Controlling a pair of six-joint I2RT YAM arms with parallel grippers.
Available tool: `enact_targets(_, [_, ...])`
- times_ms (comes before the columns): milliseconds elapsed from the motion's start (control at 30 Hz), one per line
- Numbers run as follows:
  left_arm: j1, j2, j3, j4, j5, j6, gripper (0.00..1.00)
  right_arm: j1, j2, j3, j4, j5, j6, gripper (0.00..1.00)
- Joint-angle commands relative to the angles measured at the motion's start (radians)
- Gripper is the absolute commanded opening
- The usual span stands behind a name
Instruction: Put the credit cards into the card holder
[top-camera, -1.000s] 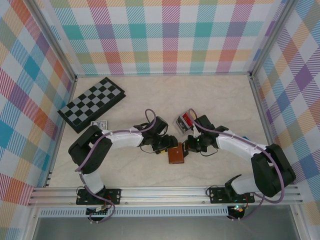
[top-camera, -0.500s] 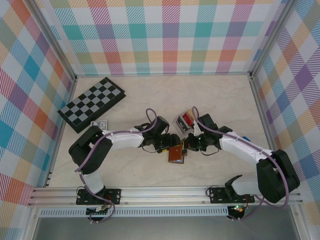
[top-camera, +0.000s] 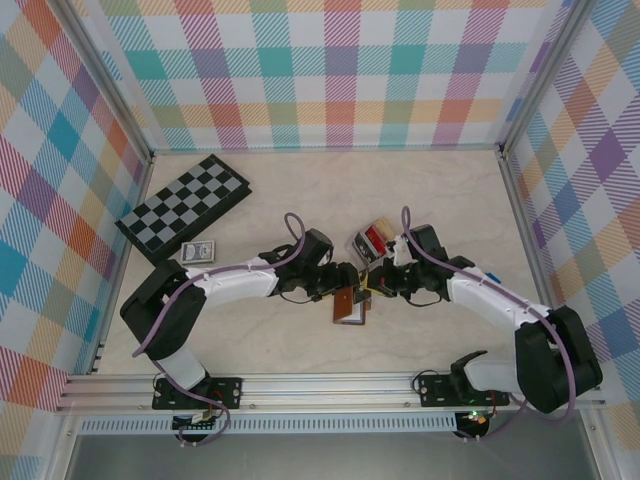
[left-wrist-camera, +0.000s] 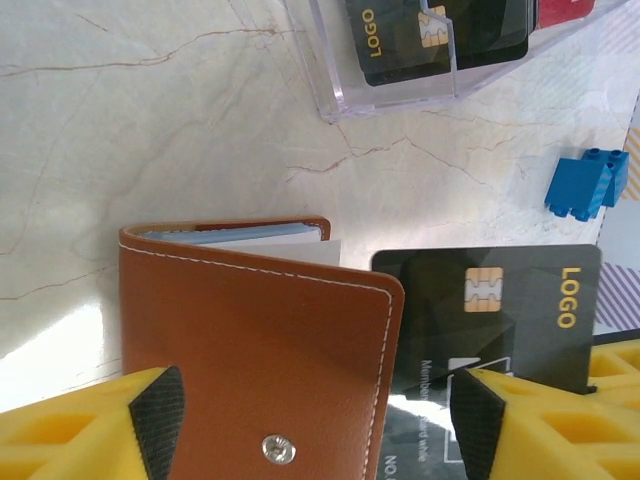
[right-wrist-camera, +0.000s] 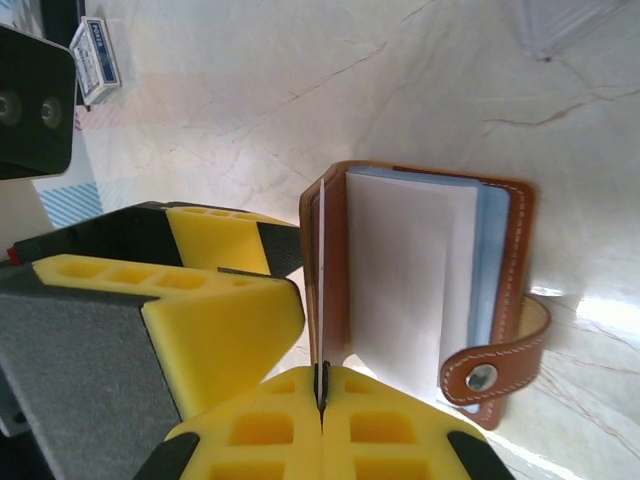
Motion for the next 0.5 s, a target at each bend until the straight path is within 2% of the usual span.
enact_targets(0, [-0.015,0.005,-0.009,-0.021,0.008,0.008,0.63,-0.003,0.03,-0.02,0.096,-0.075,0.042,0.03])
enact_targets(133, [-0.015,0.0,-0.017,-0.027,-0.003,0.004,0.48,-0.007,0.037,-0.038,0.146,-0.095,0.074,0.03])
enact_targets(467, [-0.011,0.0,-0.028,-0.022,0.004,0.0,0.33,-0.04,0.057,-0.081,0.306,-0.199,0.169,0.02])
